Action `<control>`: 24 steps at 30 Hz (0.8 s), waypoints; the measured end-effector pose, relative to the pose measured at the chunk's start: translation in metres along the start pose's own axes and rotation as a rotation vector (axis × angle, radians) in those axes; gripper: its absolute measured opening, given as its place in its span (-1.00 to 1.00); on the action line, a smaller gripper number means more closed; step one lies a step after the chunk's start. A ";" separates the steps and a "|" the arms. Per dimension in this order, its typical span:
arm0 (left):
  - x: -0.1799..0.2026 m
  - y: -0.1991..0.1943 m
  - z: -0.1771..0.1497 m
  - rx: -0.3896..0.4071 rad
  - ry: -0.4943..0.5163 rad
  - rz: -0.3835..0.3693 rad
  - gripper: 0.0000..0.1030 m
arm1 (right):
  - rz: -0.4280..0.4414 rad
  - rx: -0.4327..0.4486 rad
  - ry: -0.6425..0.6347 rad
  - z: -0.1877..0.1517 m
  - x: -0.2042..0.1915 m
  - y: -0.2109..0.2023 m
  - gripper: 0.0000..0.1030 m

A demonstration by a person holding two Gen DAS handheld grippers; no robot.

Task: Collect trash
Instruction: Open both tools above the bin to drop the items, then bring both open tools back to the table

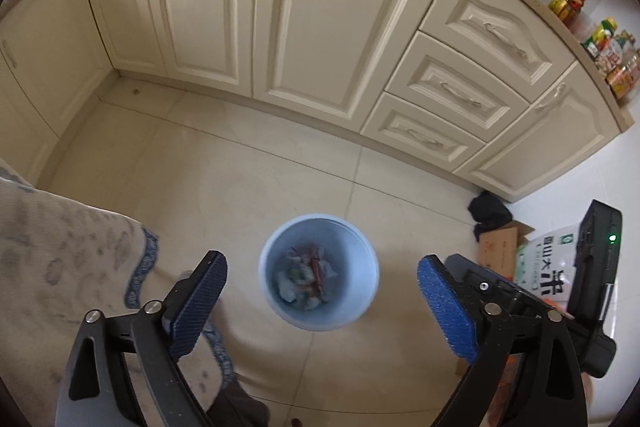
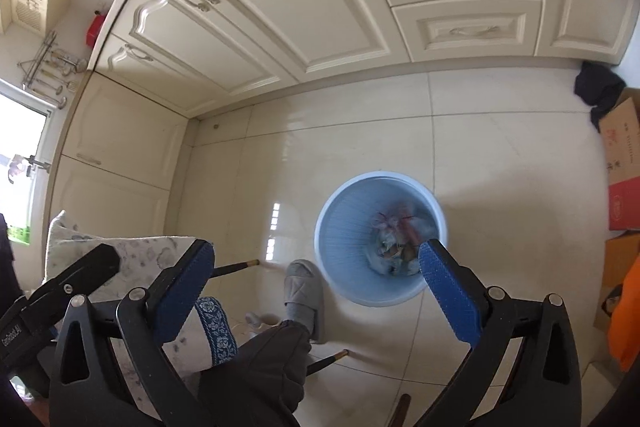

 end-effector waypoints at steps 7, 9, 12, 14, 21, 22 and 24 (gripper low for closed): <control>0.015 -0.050 -0.036 0.086 0.032 0.029 0.85 | -0.017 0.049 -0.052 -0.016 -0.027 -0.030 1.00; 0.011 -0.069 -0.048 0.124 0.037 0.031 0.86 | -0.007 0.066 -0.066 -0.022 -0.039 -0.041 1.00; 0.010 -0.101 -0.066 0.177 0.033 0.026 0.88 | 0.006 0.101 -0.101 -0.032 -0.063 -0.063 1.00; 0.012 -0.126 -0.091 0.218 0.027 0.029 0.92 | 0.015 0.126 -0.131 -0.039 -0.081 -0.078 1.00; -0.024 -0.224 -0.169 0.392 -0.041 0.064 0.97 | 0.062 0.204 -0.269 -0.069 -0.159 -0.125 1.00; -0.034 -0.243 -0.194 0.414 -0.052 0.071 0.97 | 0.070 0.214 -0.294 -0.075 -0.173 -0.131 1.00; -0.051 -0.267 -0.216 0.462 -0.086 0.094 0.97 | 0.093 0.227 -0.348 -0.088 -0.202 -0.142 1.00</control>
Point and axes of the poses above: each gripper's, at about its wrist camera, not at the fingertips, and y roughly the way its jaws point, x to its right, z to its top, the point moved 1 cm from there along y, roughly the way its jaws point, and after that the axes turned 6 degrees about -x, right-handed, at the moved point
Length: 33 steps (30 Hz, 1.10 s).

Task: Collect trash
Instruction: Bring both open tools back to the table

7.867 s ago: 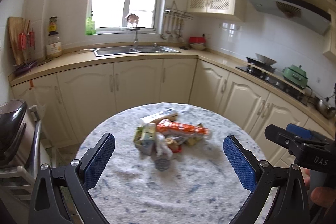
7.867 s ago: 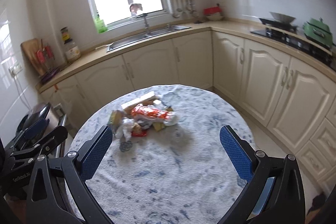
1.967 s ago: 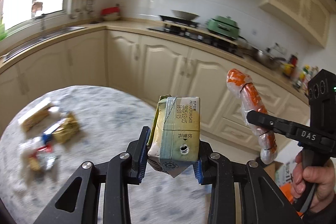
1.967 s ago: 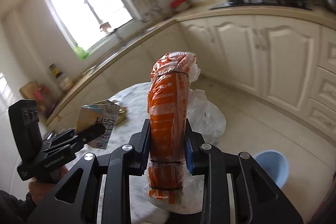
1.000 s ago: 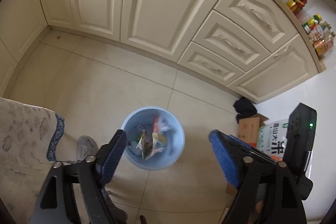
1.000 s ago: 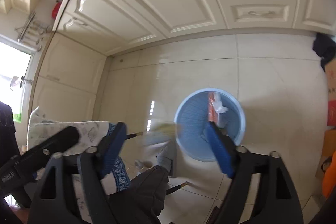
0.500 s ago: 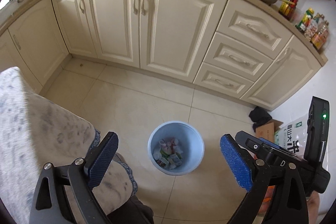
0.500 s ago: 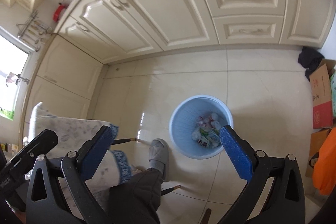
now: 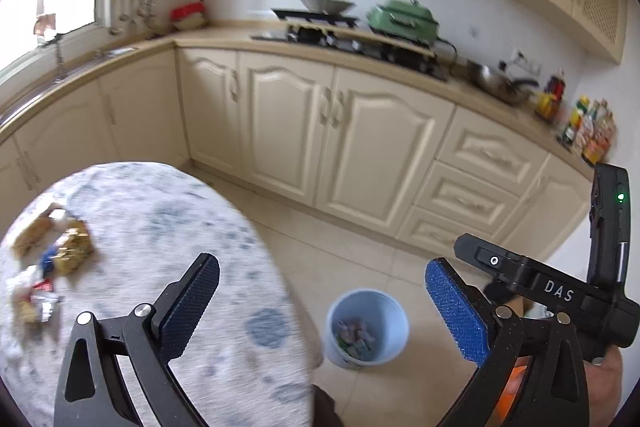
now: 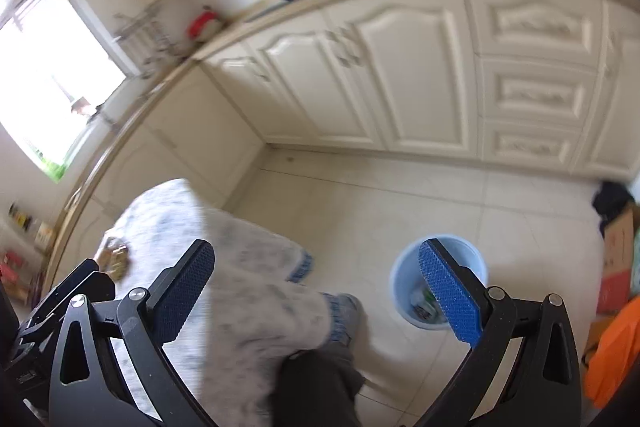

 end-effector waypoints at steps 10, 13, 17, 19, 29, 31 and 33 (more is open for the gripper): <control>-0.096 -0.130 -0.085 0.175 -0.159 0.213 0.98 | 0.129 0.039 -0.274 -0.024 -0.161 -0.016 1.00; -0.117 -0.154 -0.105 0.196 -0.214 0.266 0.99 | 0.156 0.026 -0.352 -0.038 -0.203 -0.011 1.00; -0.137 -0.183 -0.129 0.211 -0.273 0.334 0.98 | 0.191 -0.004 -0.453 -0.061 -0.254 -0.002 1.00; -0.145 -0.196 -0.140 0.213 -0.297 0.364 0.99 | 0.203 -0.020 -0.501 -0.071 -0.274 0.006 1.00; -0.193 -0.213 -0.176 0.169 -0.399 0.470 0.98 | 0.168 -0.140 -0.731 -0.120 -0.347 0.077 1.00; -0.201 -0.207 -0.176 0.150 -0.411 0.476 0.98 | 0.153 -0.168 -0.766 -0.128 -0.356 0.096 1.00; -0.208 -0.199 -0.174 0.132 -0.423 0.480 0.98 | 0.144 -0.192 -0.794 -0.134 -0.362 0.110 1.00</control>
Point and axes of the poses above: each gripper's, at about its wrist camera, not at the fingertips, and y roughly the way its jaws point, x to its right, z to its top, the point moved 1 cm from there along y, roughly the way its jaws point, and after that the axes turned 6 degrees about -x, right-handed, at the moved point
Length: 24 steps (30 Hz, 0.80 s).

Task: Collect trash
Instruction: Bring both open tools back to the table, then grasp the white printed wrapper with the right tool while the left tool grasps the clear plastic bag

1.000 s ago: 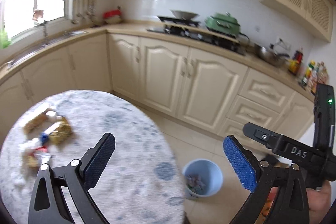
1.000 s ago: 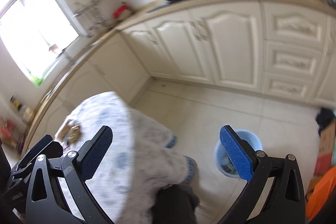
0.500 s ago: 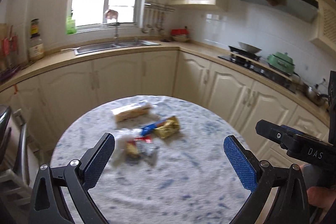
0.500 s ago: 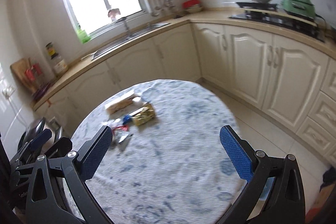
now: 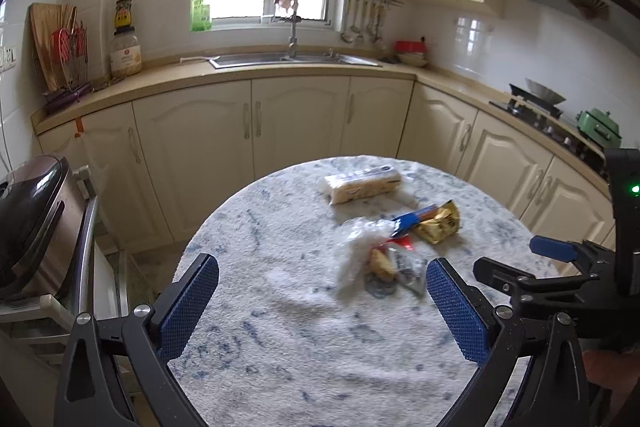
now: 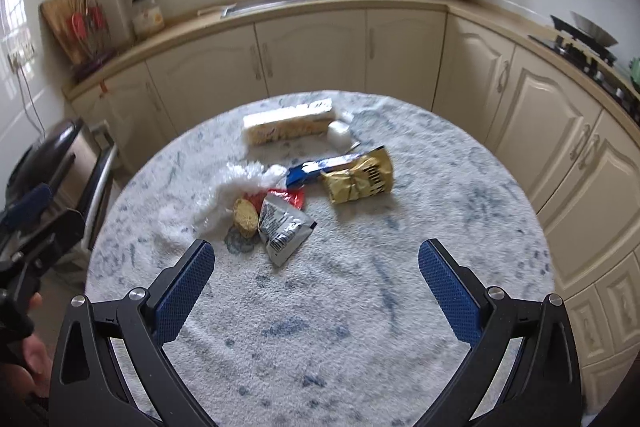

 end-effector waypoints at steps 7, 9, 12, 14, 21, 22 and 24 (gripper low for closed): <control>-0.016 0.056 0.028 -0.062 -0.014 0.013 0.98 | -0.015 -0.106 -0.096 0.007 -0.012 0.066 0.77; -0.019 0.072 0.032 -0.080 -0.015 0.015 0.98 | -0.016 -0.128 -0.111 0.009 -0.013 0.081 0.64; -0.021 0.092 0.036 -0.109 -0.015 0.019 0.98 | -0.010 -0.165 -0.138 0.011 -0.016 0.105 0.55; -0.023 0.104 0.038 -0.122 -0.019 0.017 0.98 | 0.001 -0.157 -0.150 0.014 -0.018 0.113 0.54; -0.028 0.139 0.051 -0.155 -0.008 0.014 0.98 | 0.045 -0.137 -0.220 0.019 -0.027 0.118 -0.19; -0.027 0.144 0.052 -0.158 0.000 0.011 0.98 | 0.059 -0.138 -0.219 0.019 -0.026 0.117 -0.32; -0.026 0.155 0.056 -0.170 0.020 0.002 0.99 | 0.073 -0.141 -0.203 0.018 -0.024 0.116 -0.51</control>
Point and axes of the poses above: each gripper's, at about its wrist camera, not at the fingertips, and y roughly the way its jaws point, x to its right, z to its top, the point moved 1 cm from there along y, roughly the way its jaws point, and after that the axes turned 6 degrees about -x, right-handed, at the moved point
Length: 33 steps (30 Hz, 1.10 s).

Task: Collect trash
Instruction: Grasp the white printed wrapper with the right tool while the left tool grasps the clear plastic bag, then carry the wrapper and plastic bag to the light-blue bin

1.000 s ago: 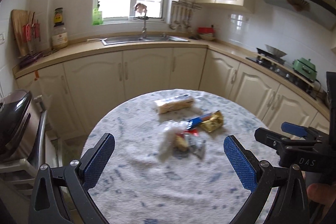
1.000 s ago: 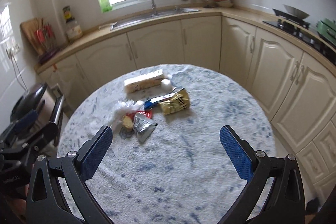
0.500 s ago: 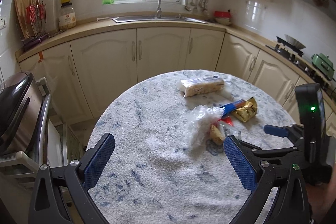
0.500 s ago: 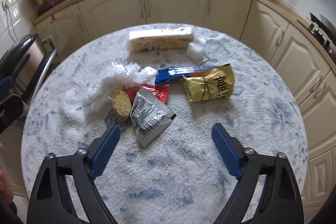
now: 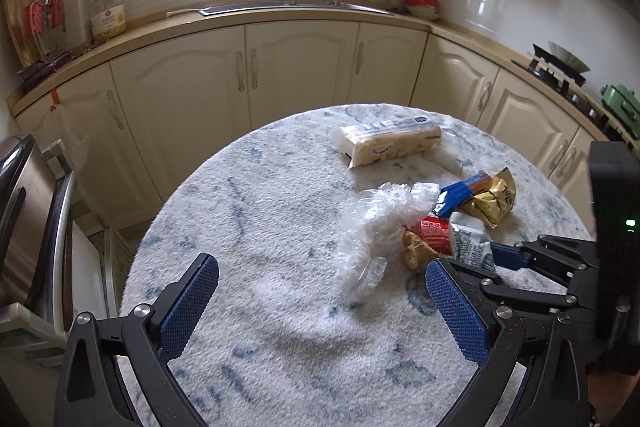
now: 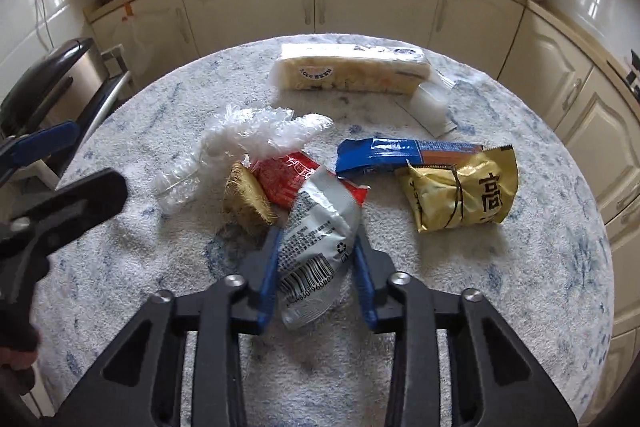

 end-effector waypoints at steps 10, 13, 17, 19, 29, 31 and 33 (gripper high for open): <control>0.011 0.055 0.032 -0.043 0.028 -0.053 0.96 | 0.092 0.016 0.125 -0.011 0.024 -0.015 -0.65; 0.014 0.075 0.040 -0.081 0.027 -0.063 0.55 | 0.093 0.017 0.127 -0.011 0.025 -0.016 -0.66; 0.013 0.089 0.043 -0.130 0.004 -0.134 -0.30 | 0.104 0.022 0.135 -0.012 0.027 -0.018 -0.66; 0.013 0.088 0.043 -0.129 -0.002 -0.158 -0.48 | 0.112 0.027 0.142 -0.013 0.028 -0.020 -0.66; 0.002 0.051 0.036 0.004 -0.036 -0.148 -0.61 | 0.144 0.091 0.193 -0.023 0.037 -0.050 -0.66; 0.004 0.039 0.034 0.029 -0.028 -0.141 -0.61 | 0.139 0.113 0.202 -0.026 0.039 -0.061 -0.66; 0.011 0.027 0.031 0.054 -0.011 -0.136 -0.61 | 0.137 0.134 0.213 -0.029 0.043 -0.073 -0.66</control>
Point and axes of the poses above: each gripper's, at about its wrist camera, not at the fingertips, and y roughly the way its jaws point, x to its right, z to its top, the point moved 1 cm from there along y, roughly the way its jaws point, and after that the axes turned 6 degrees about -x, right-handed, at the moved point
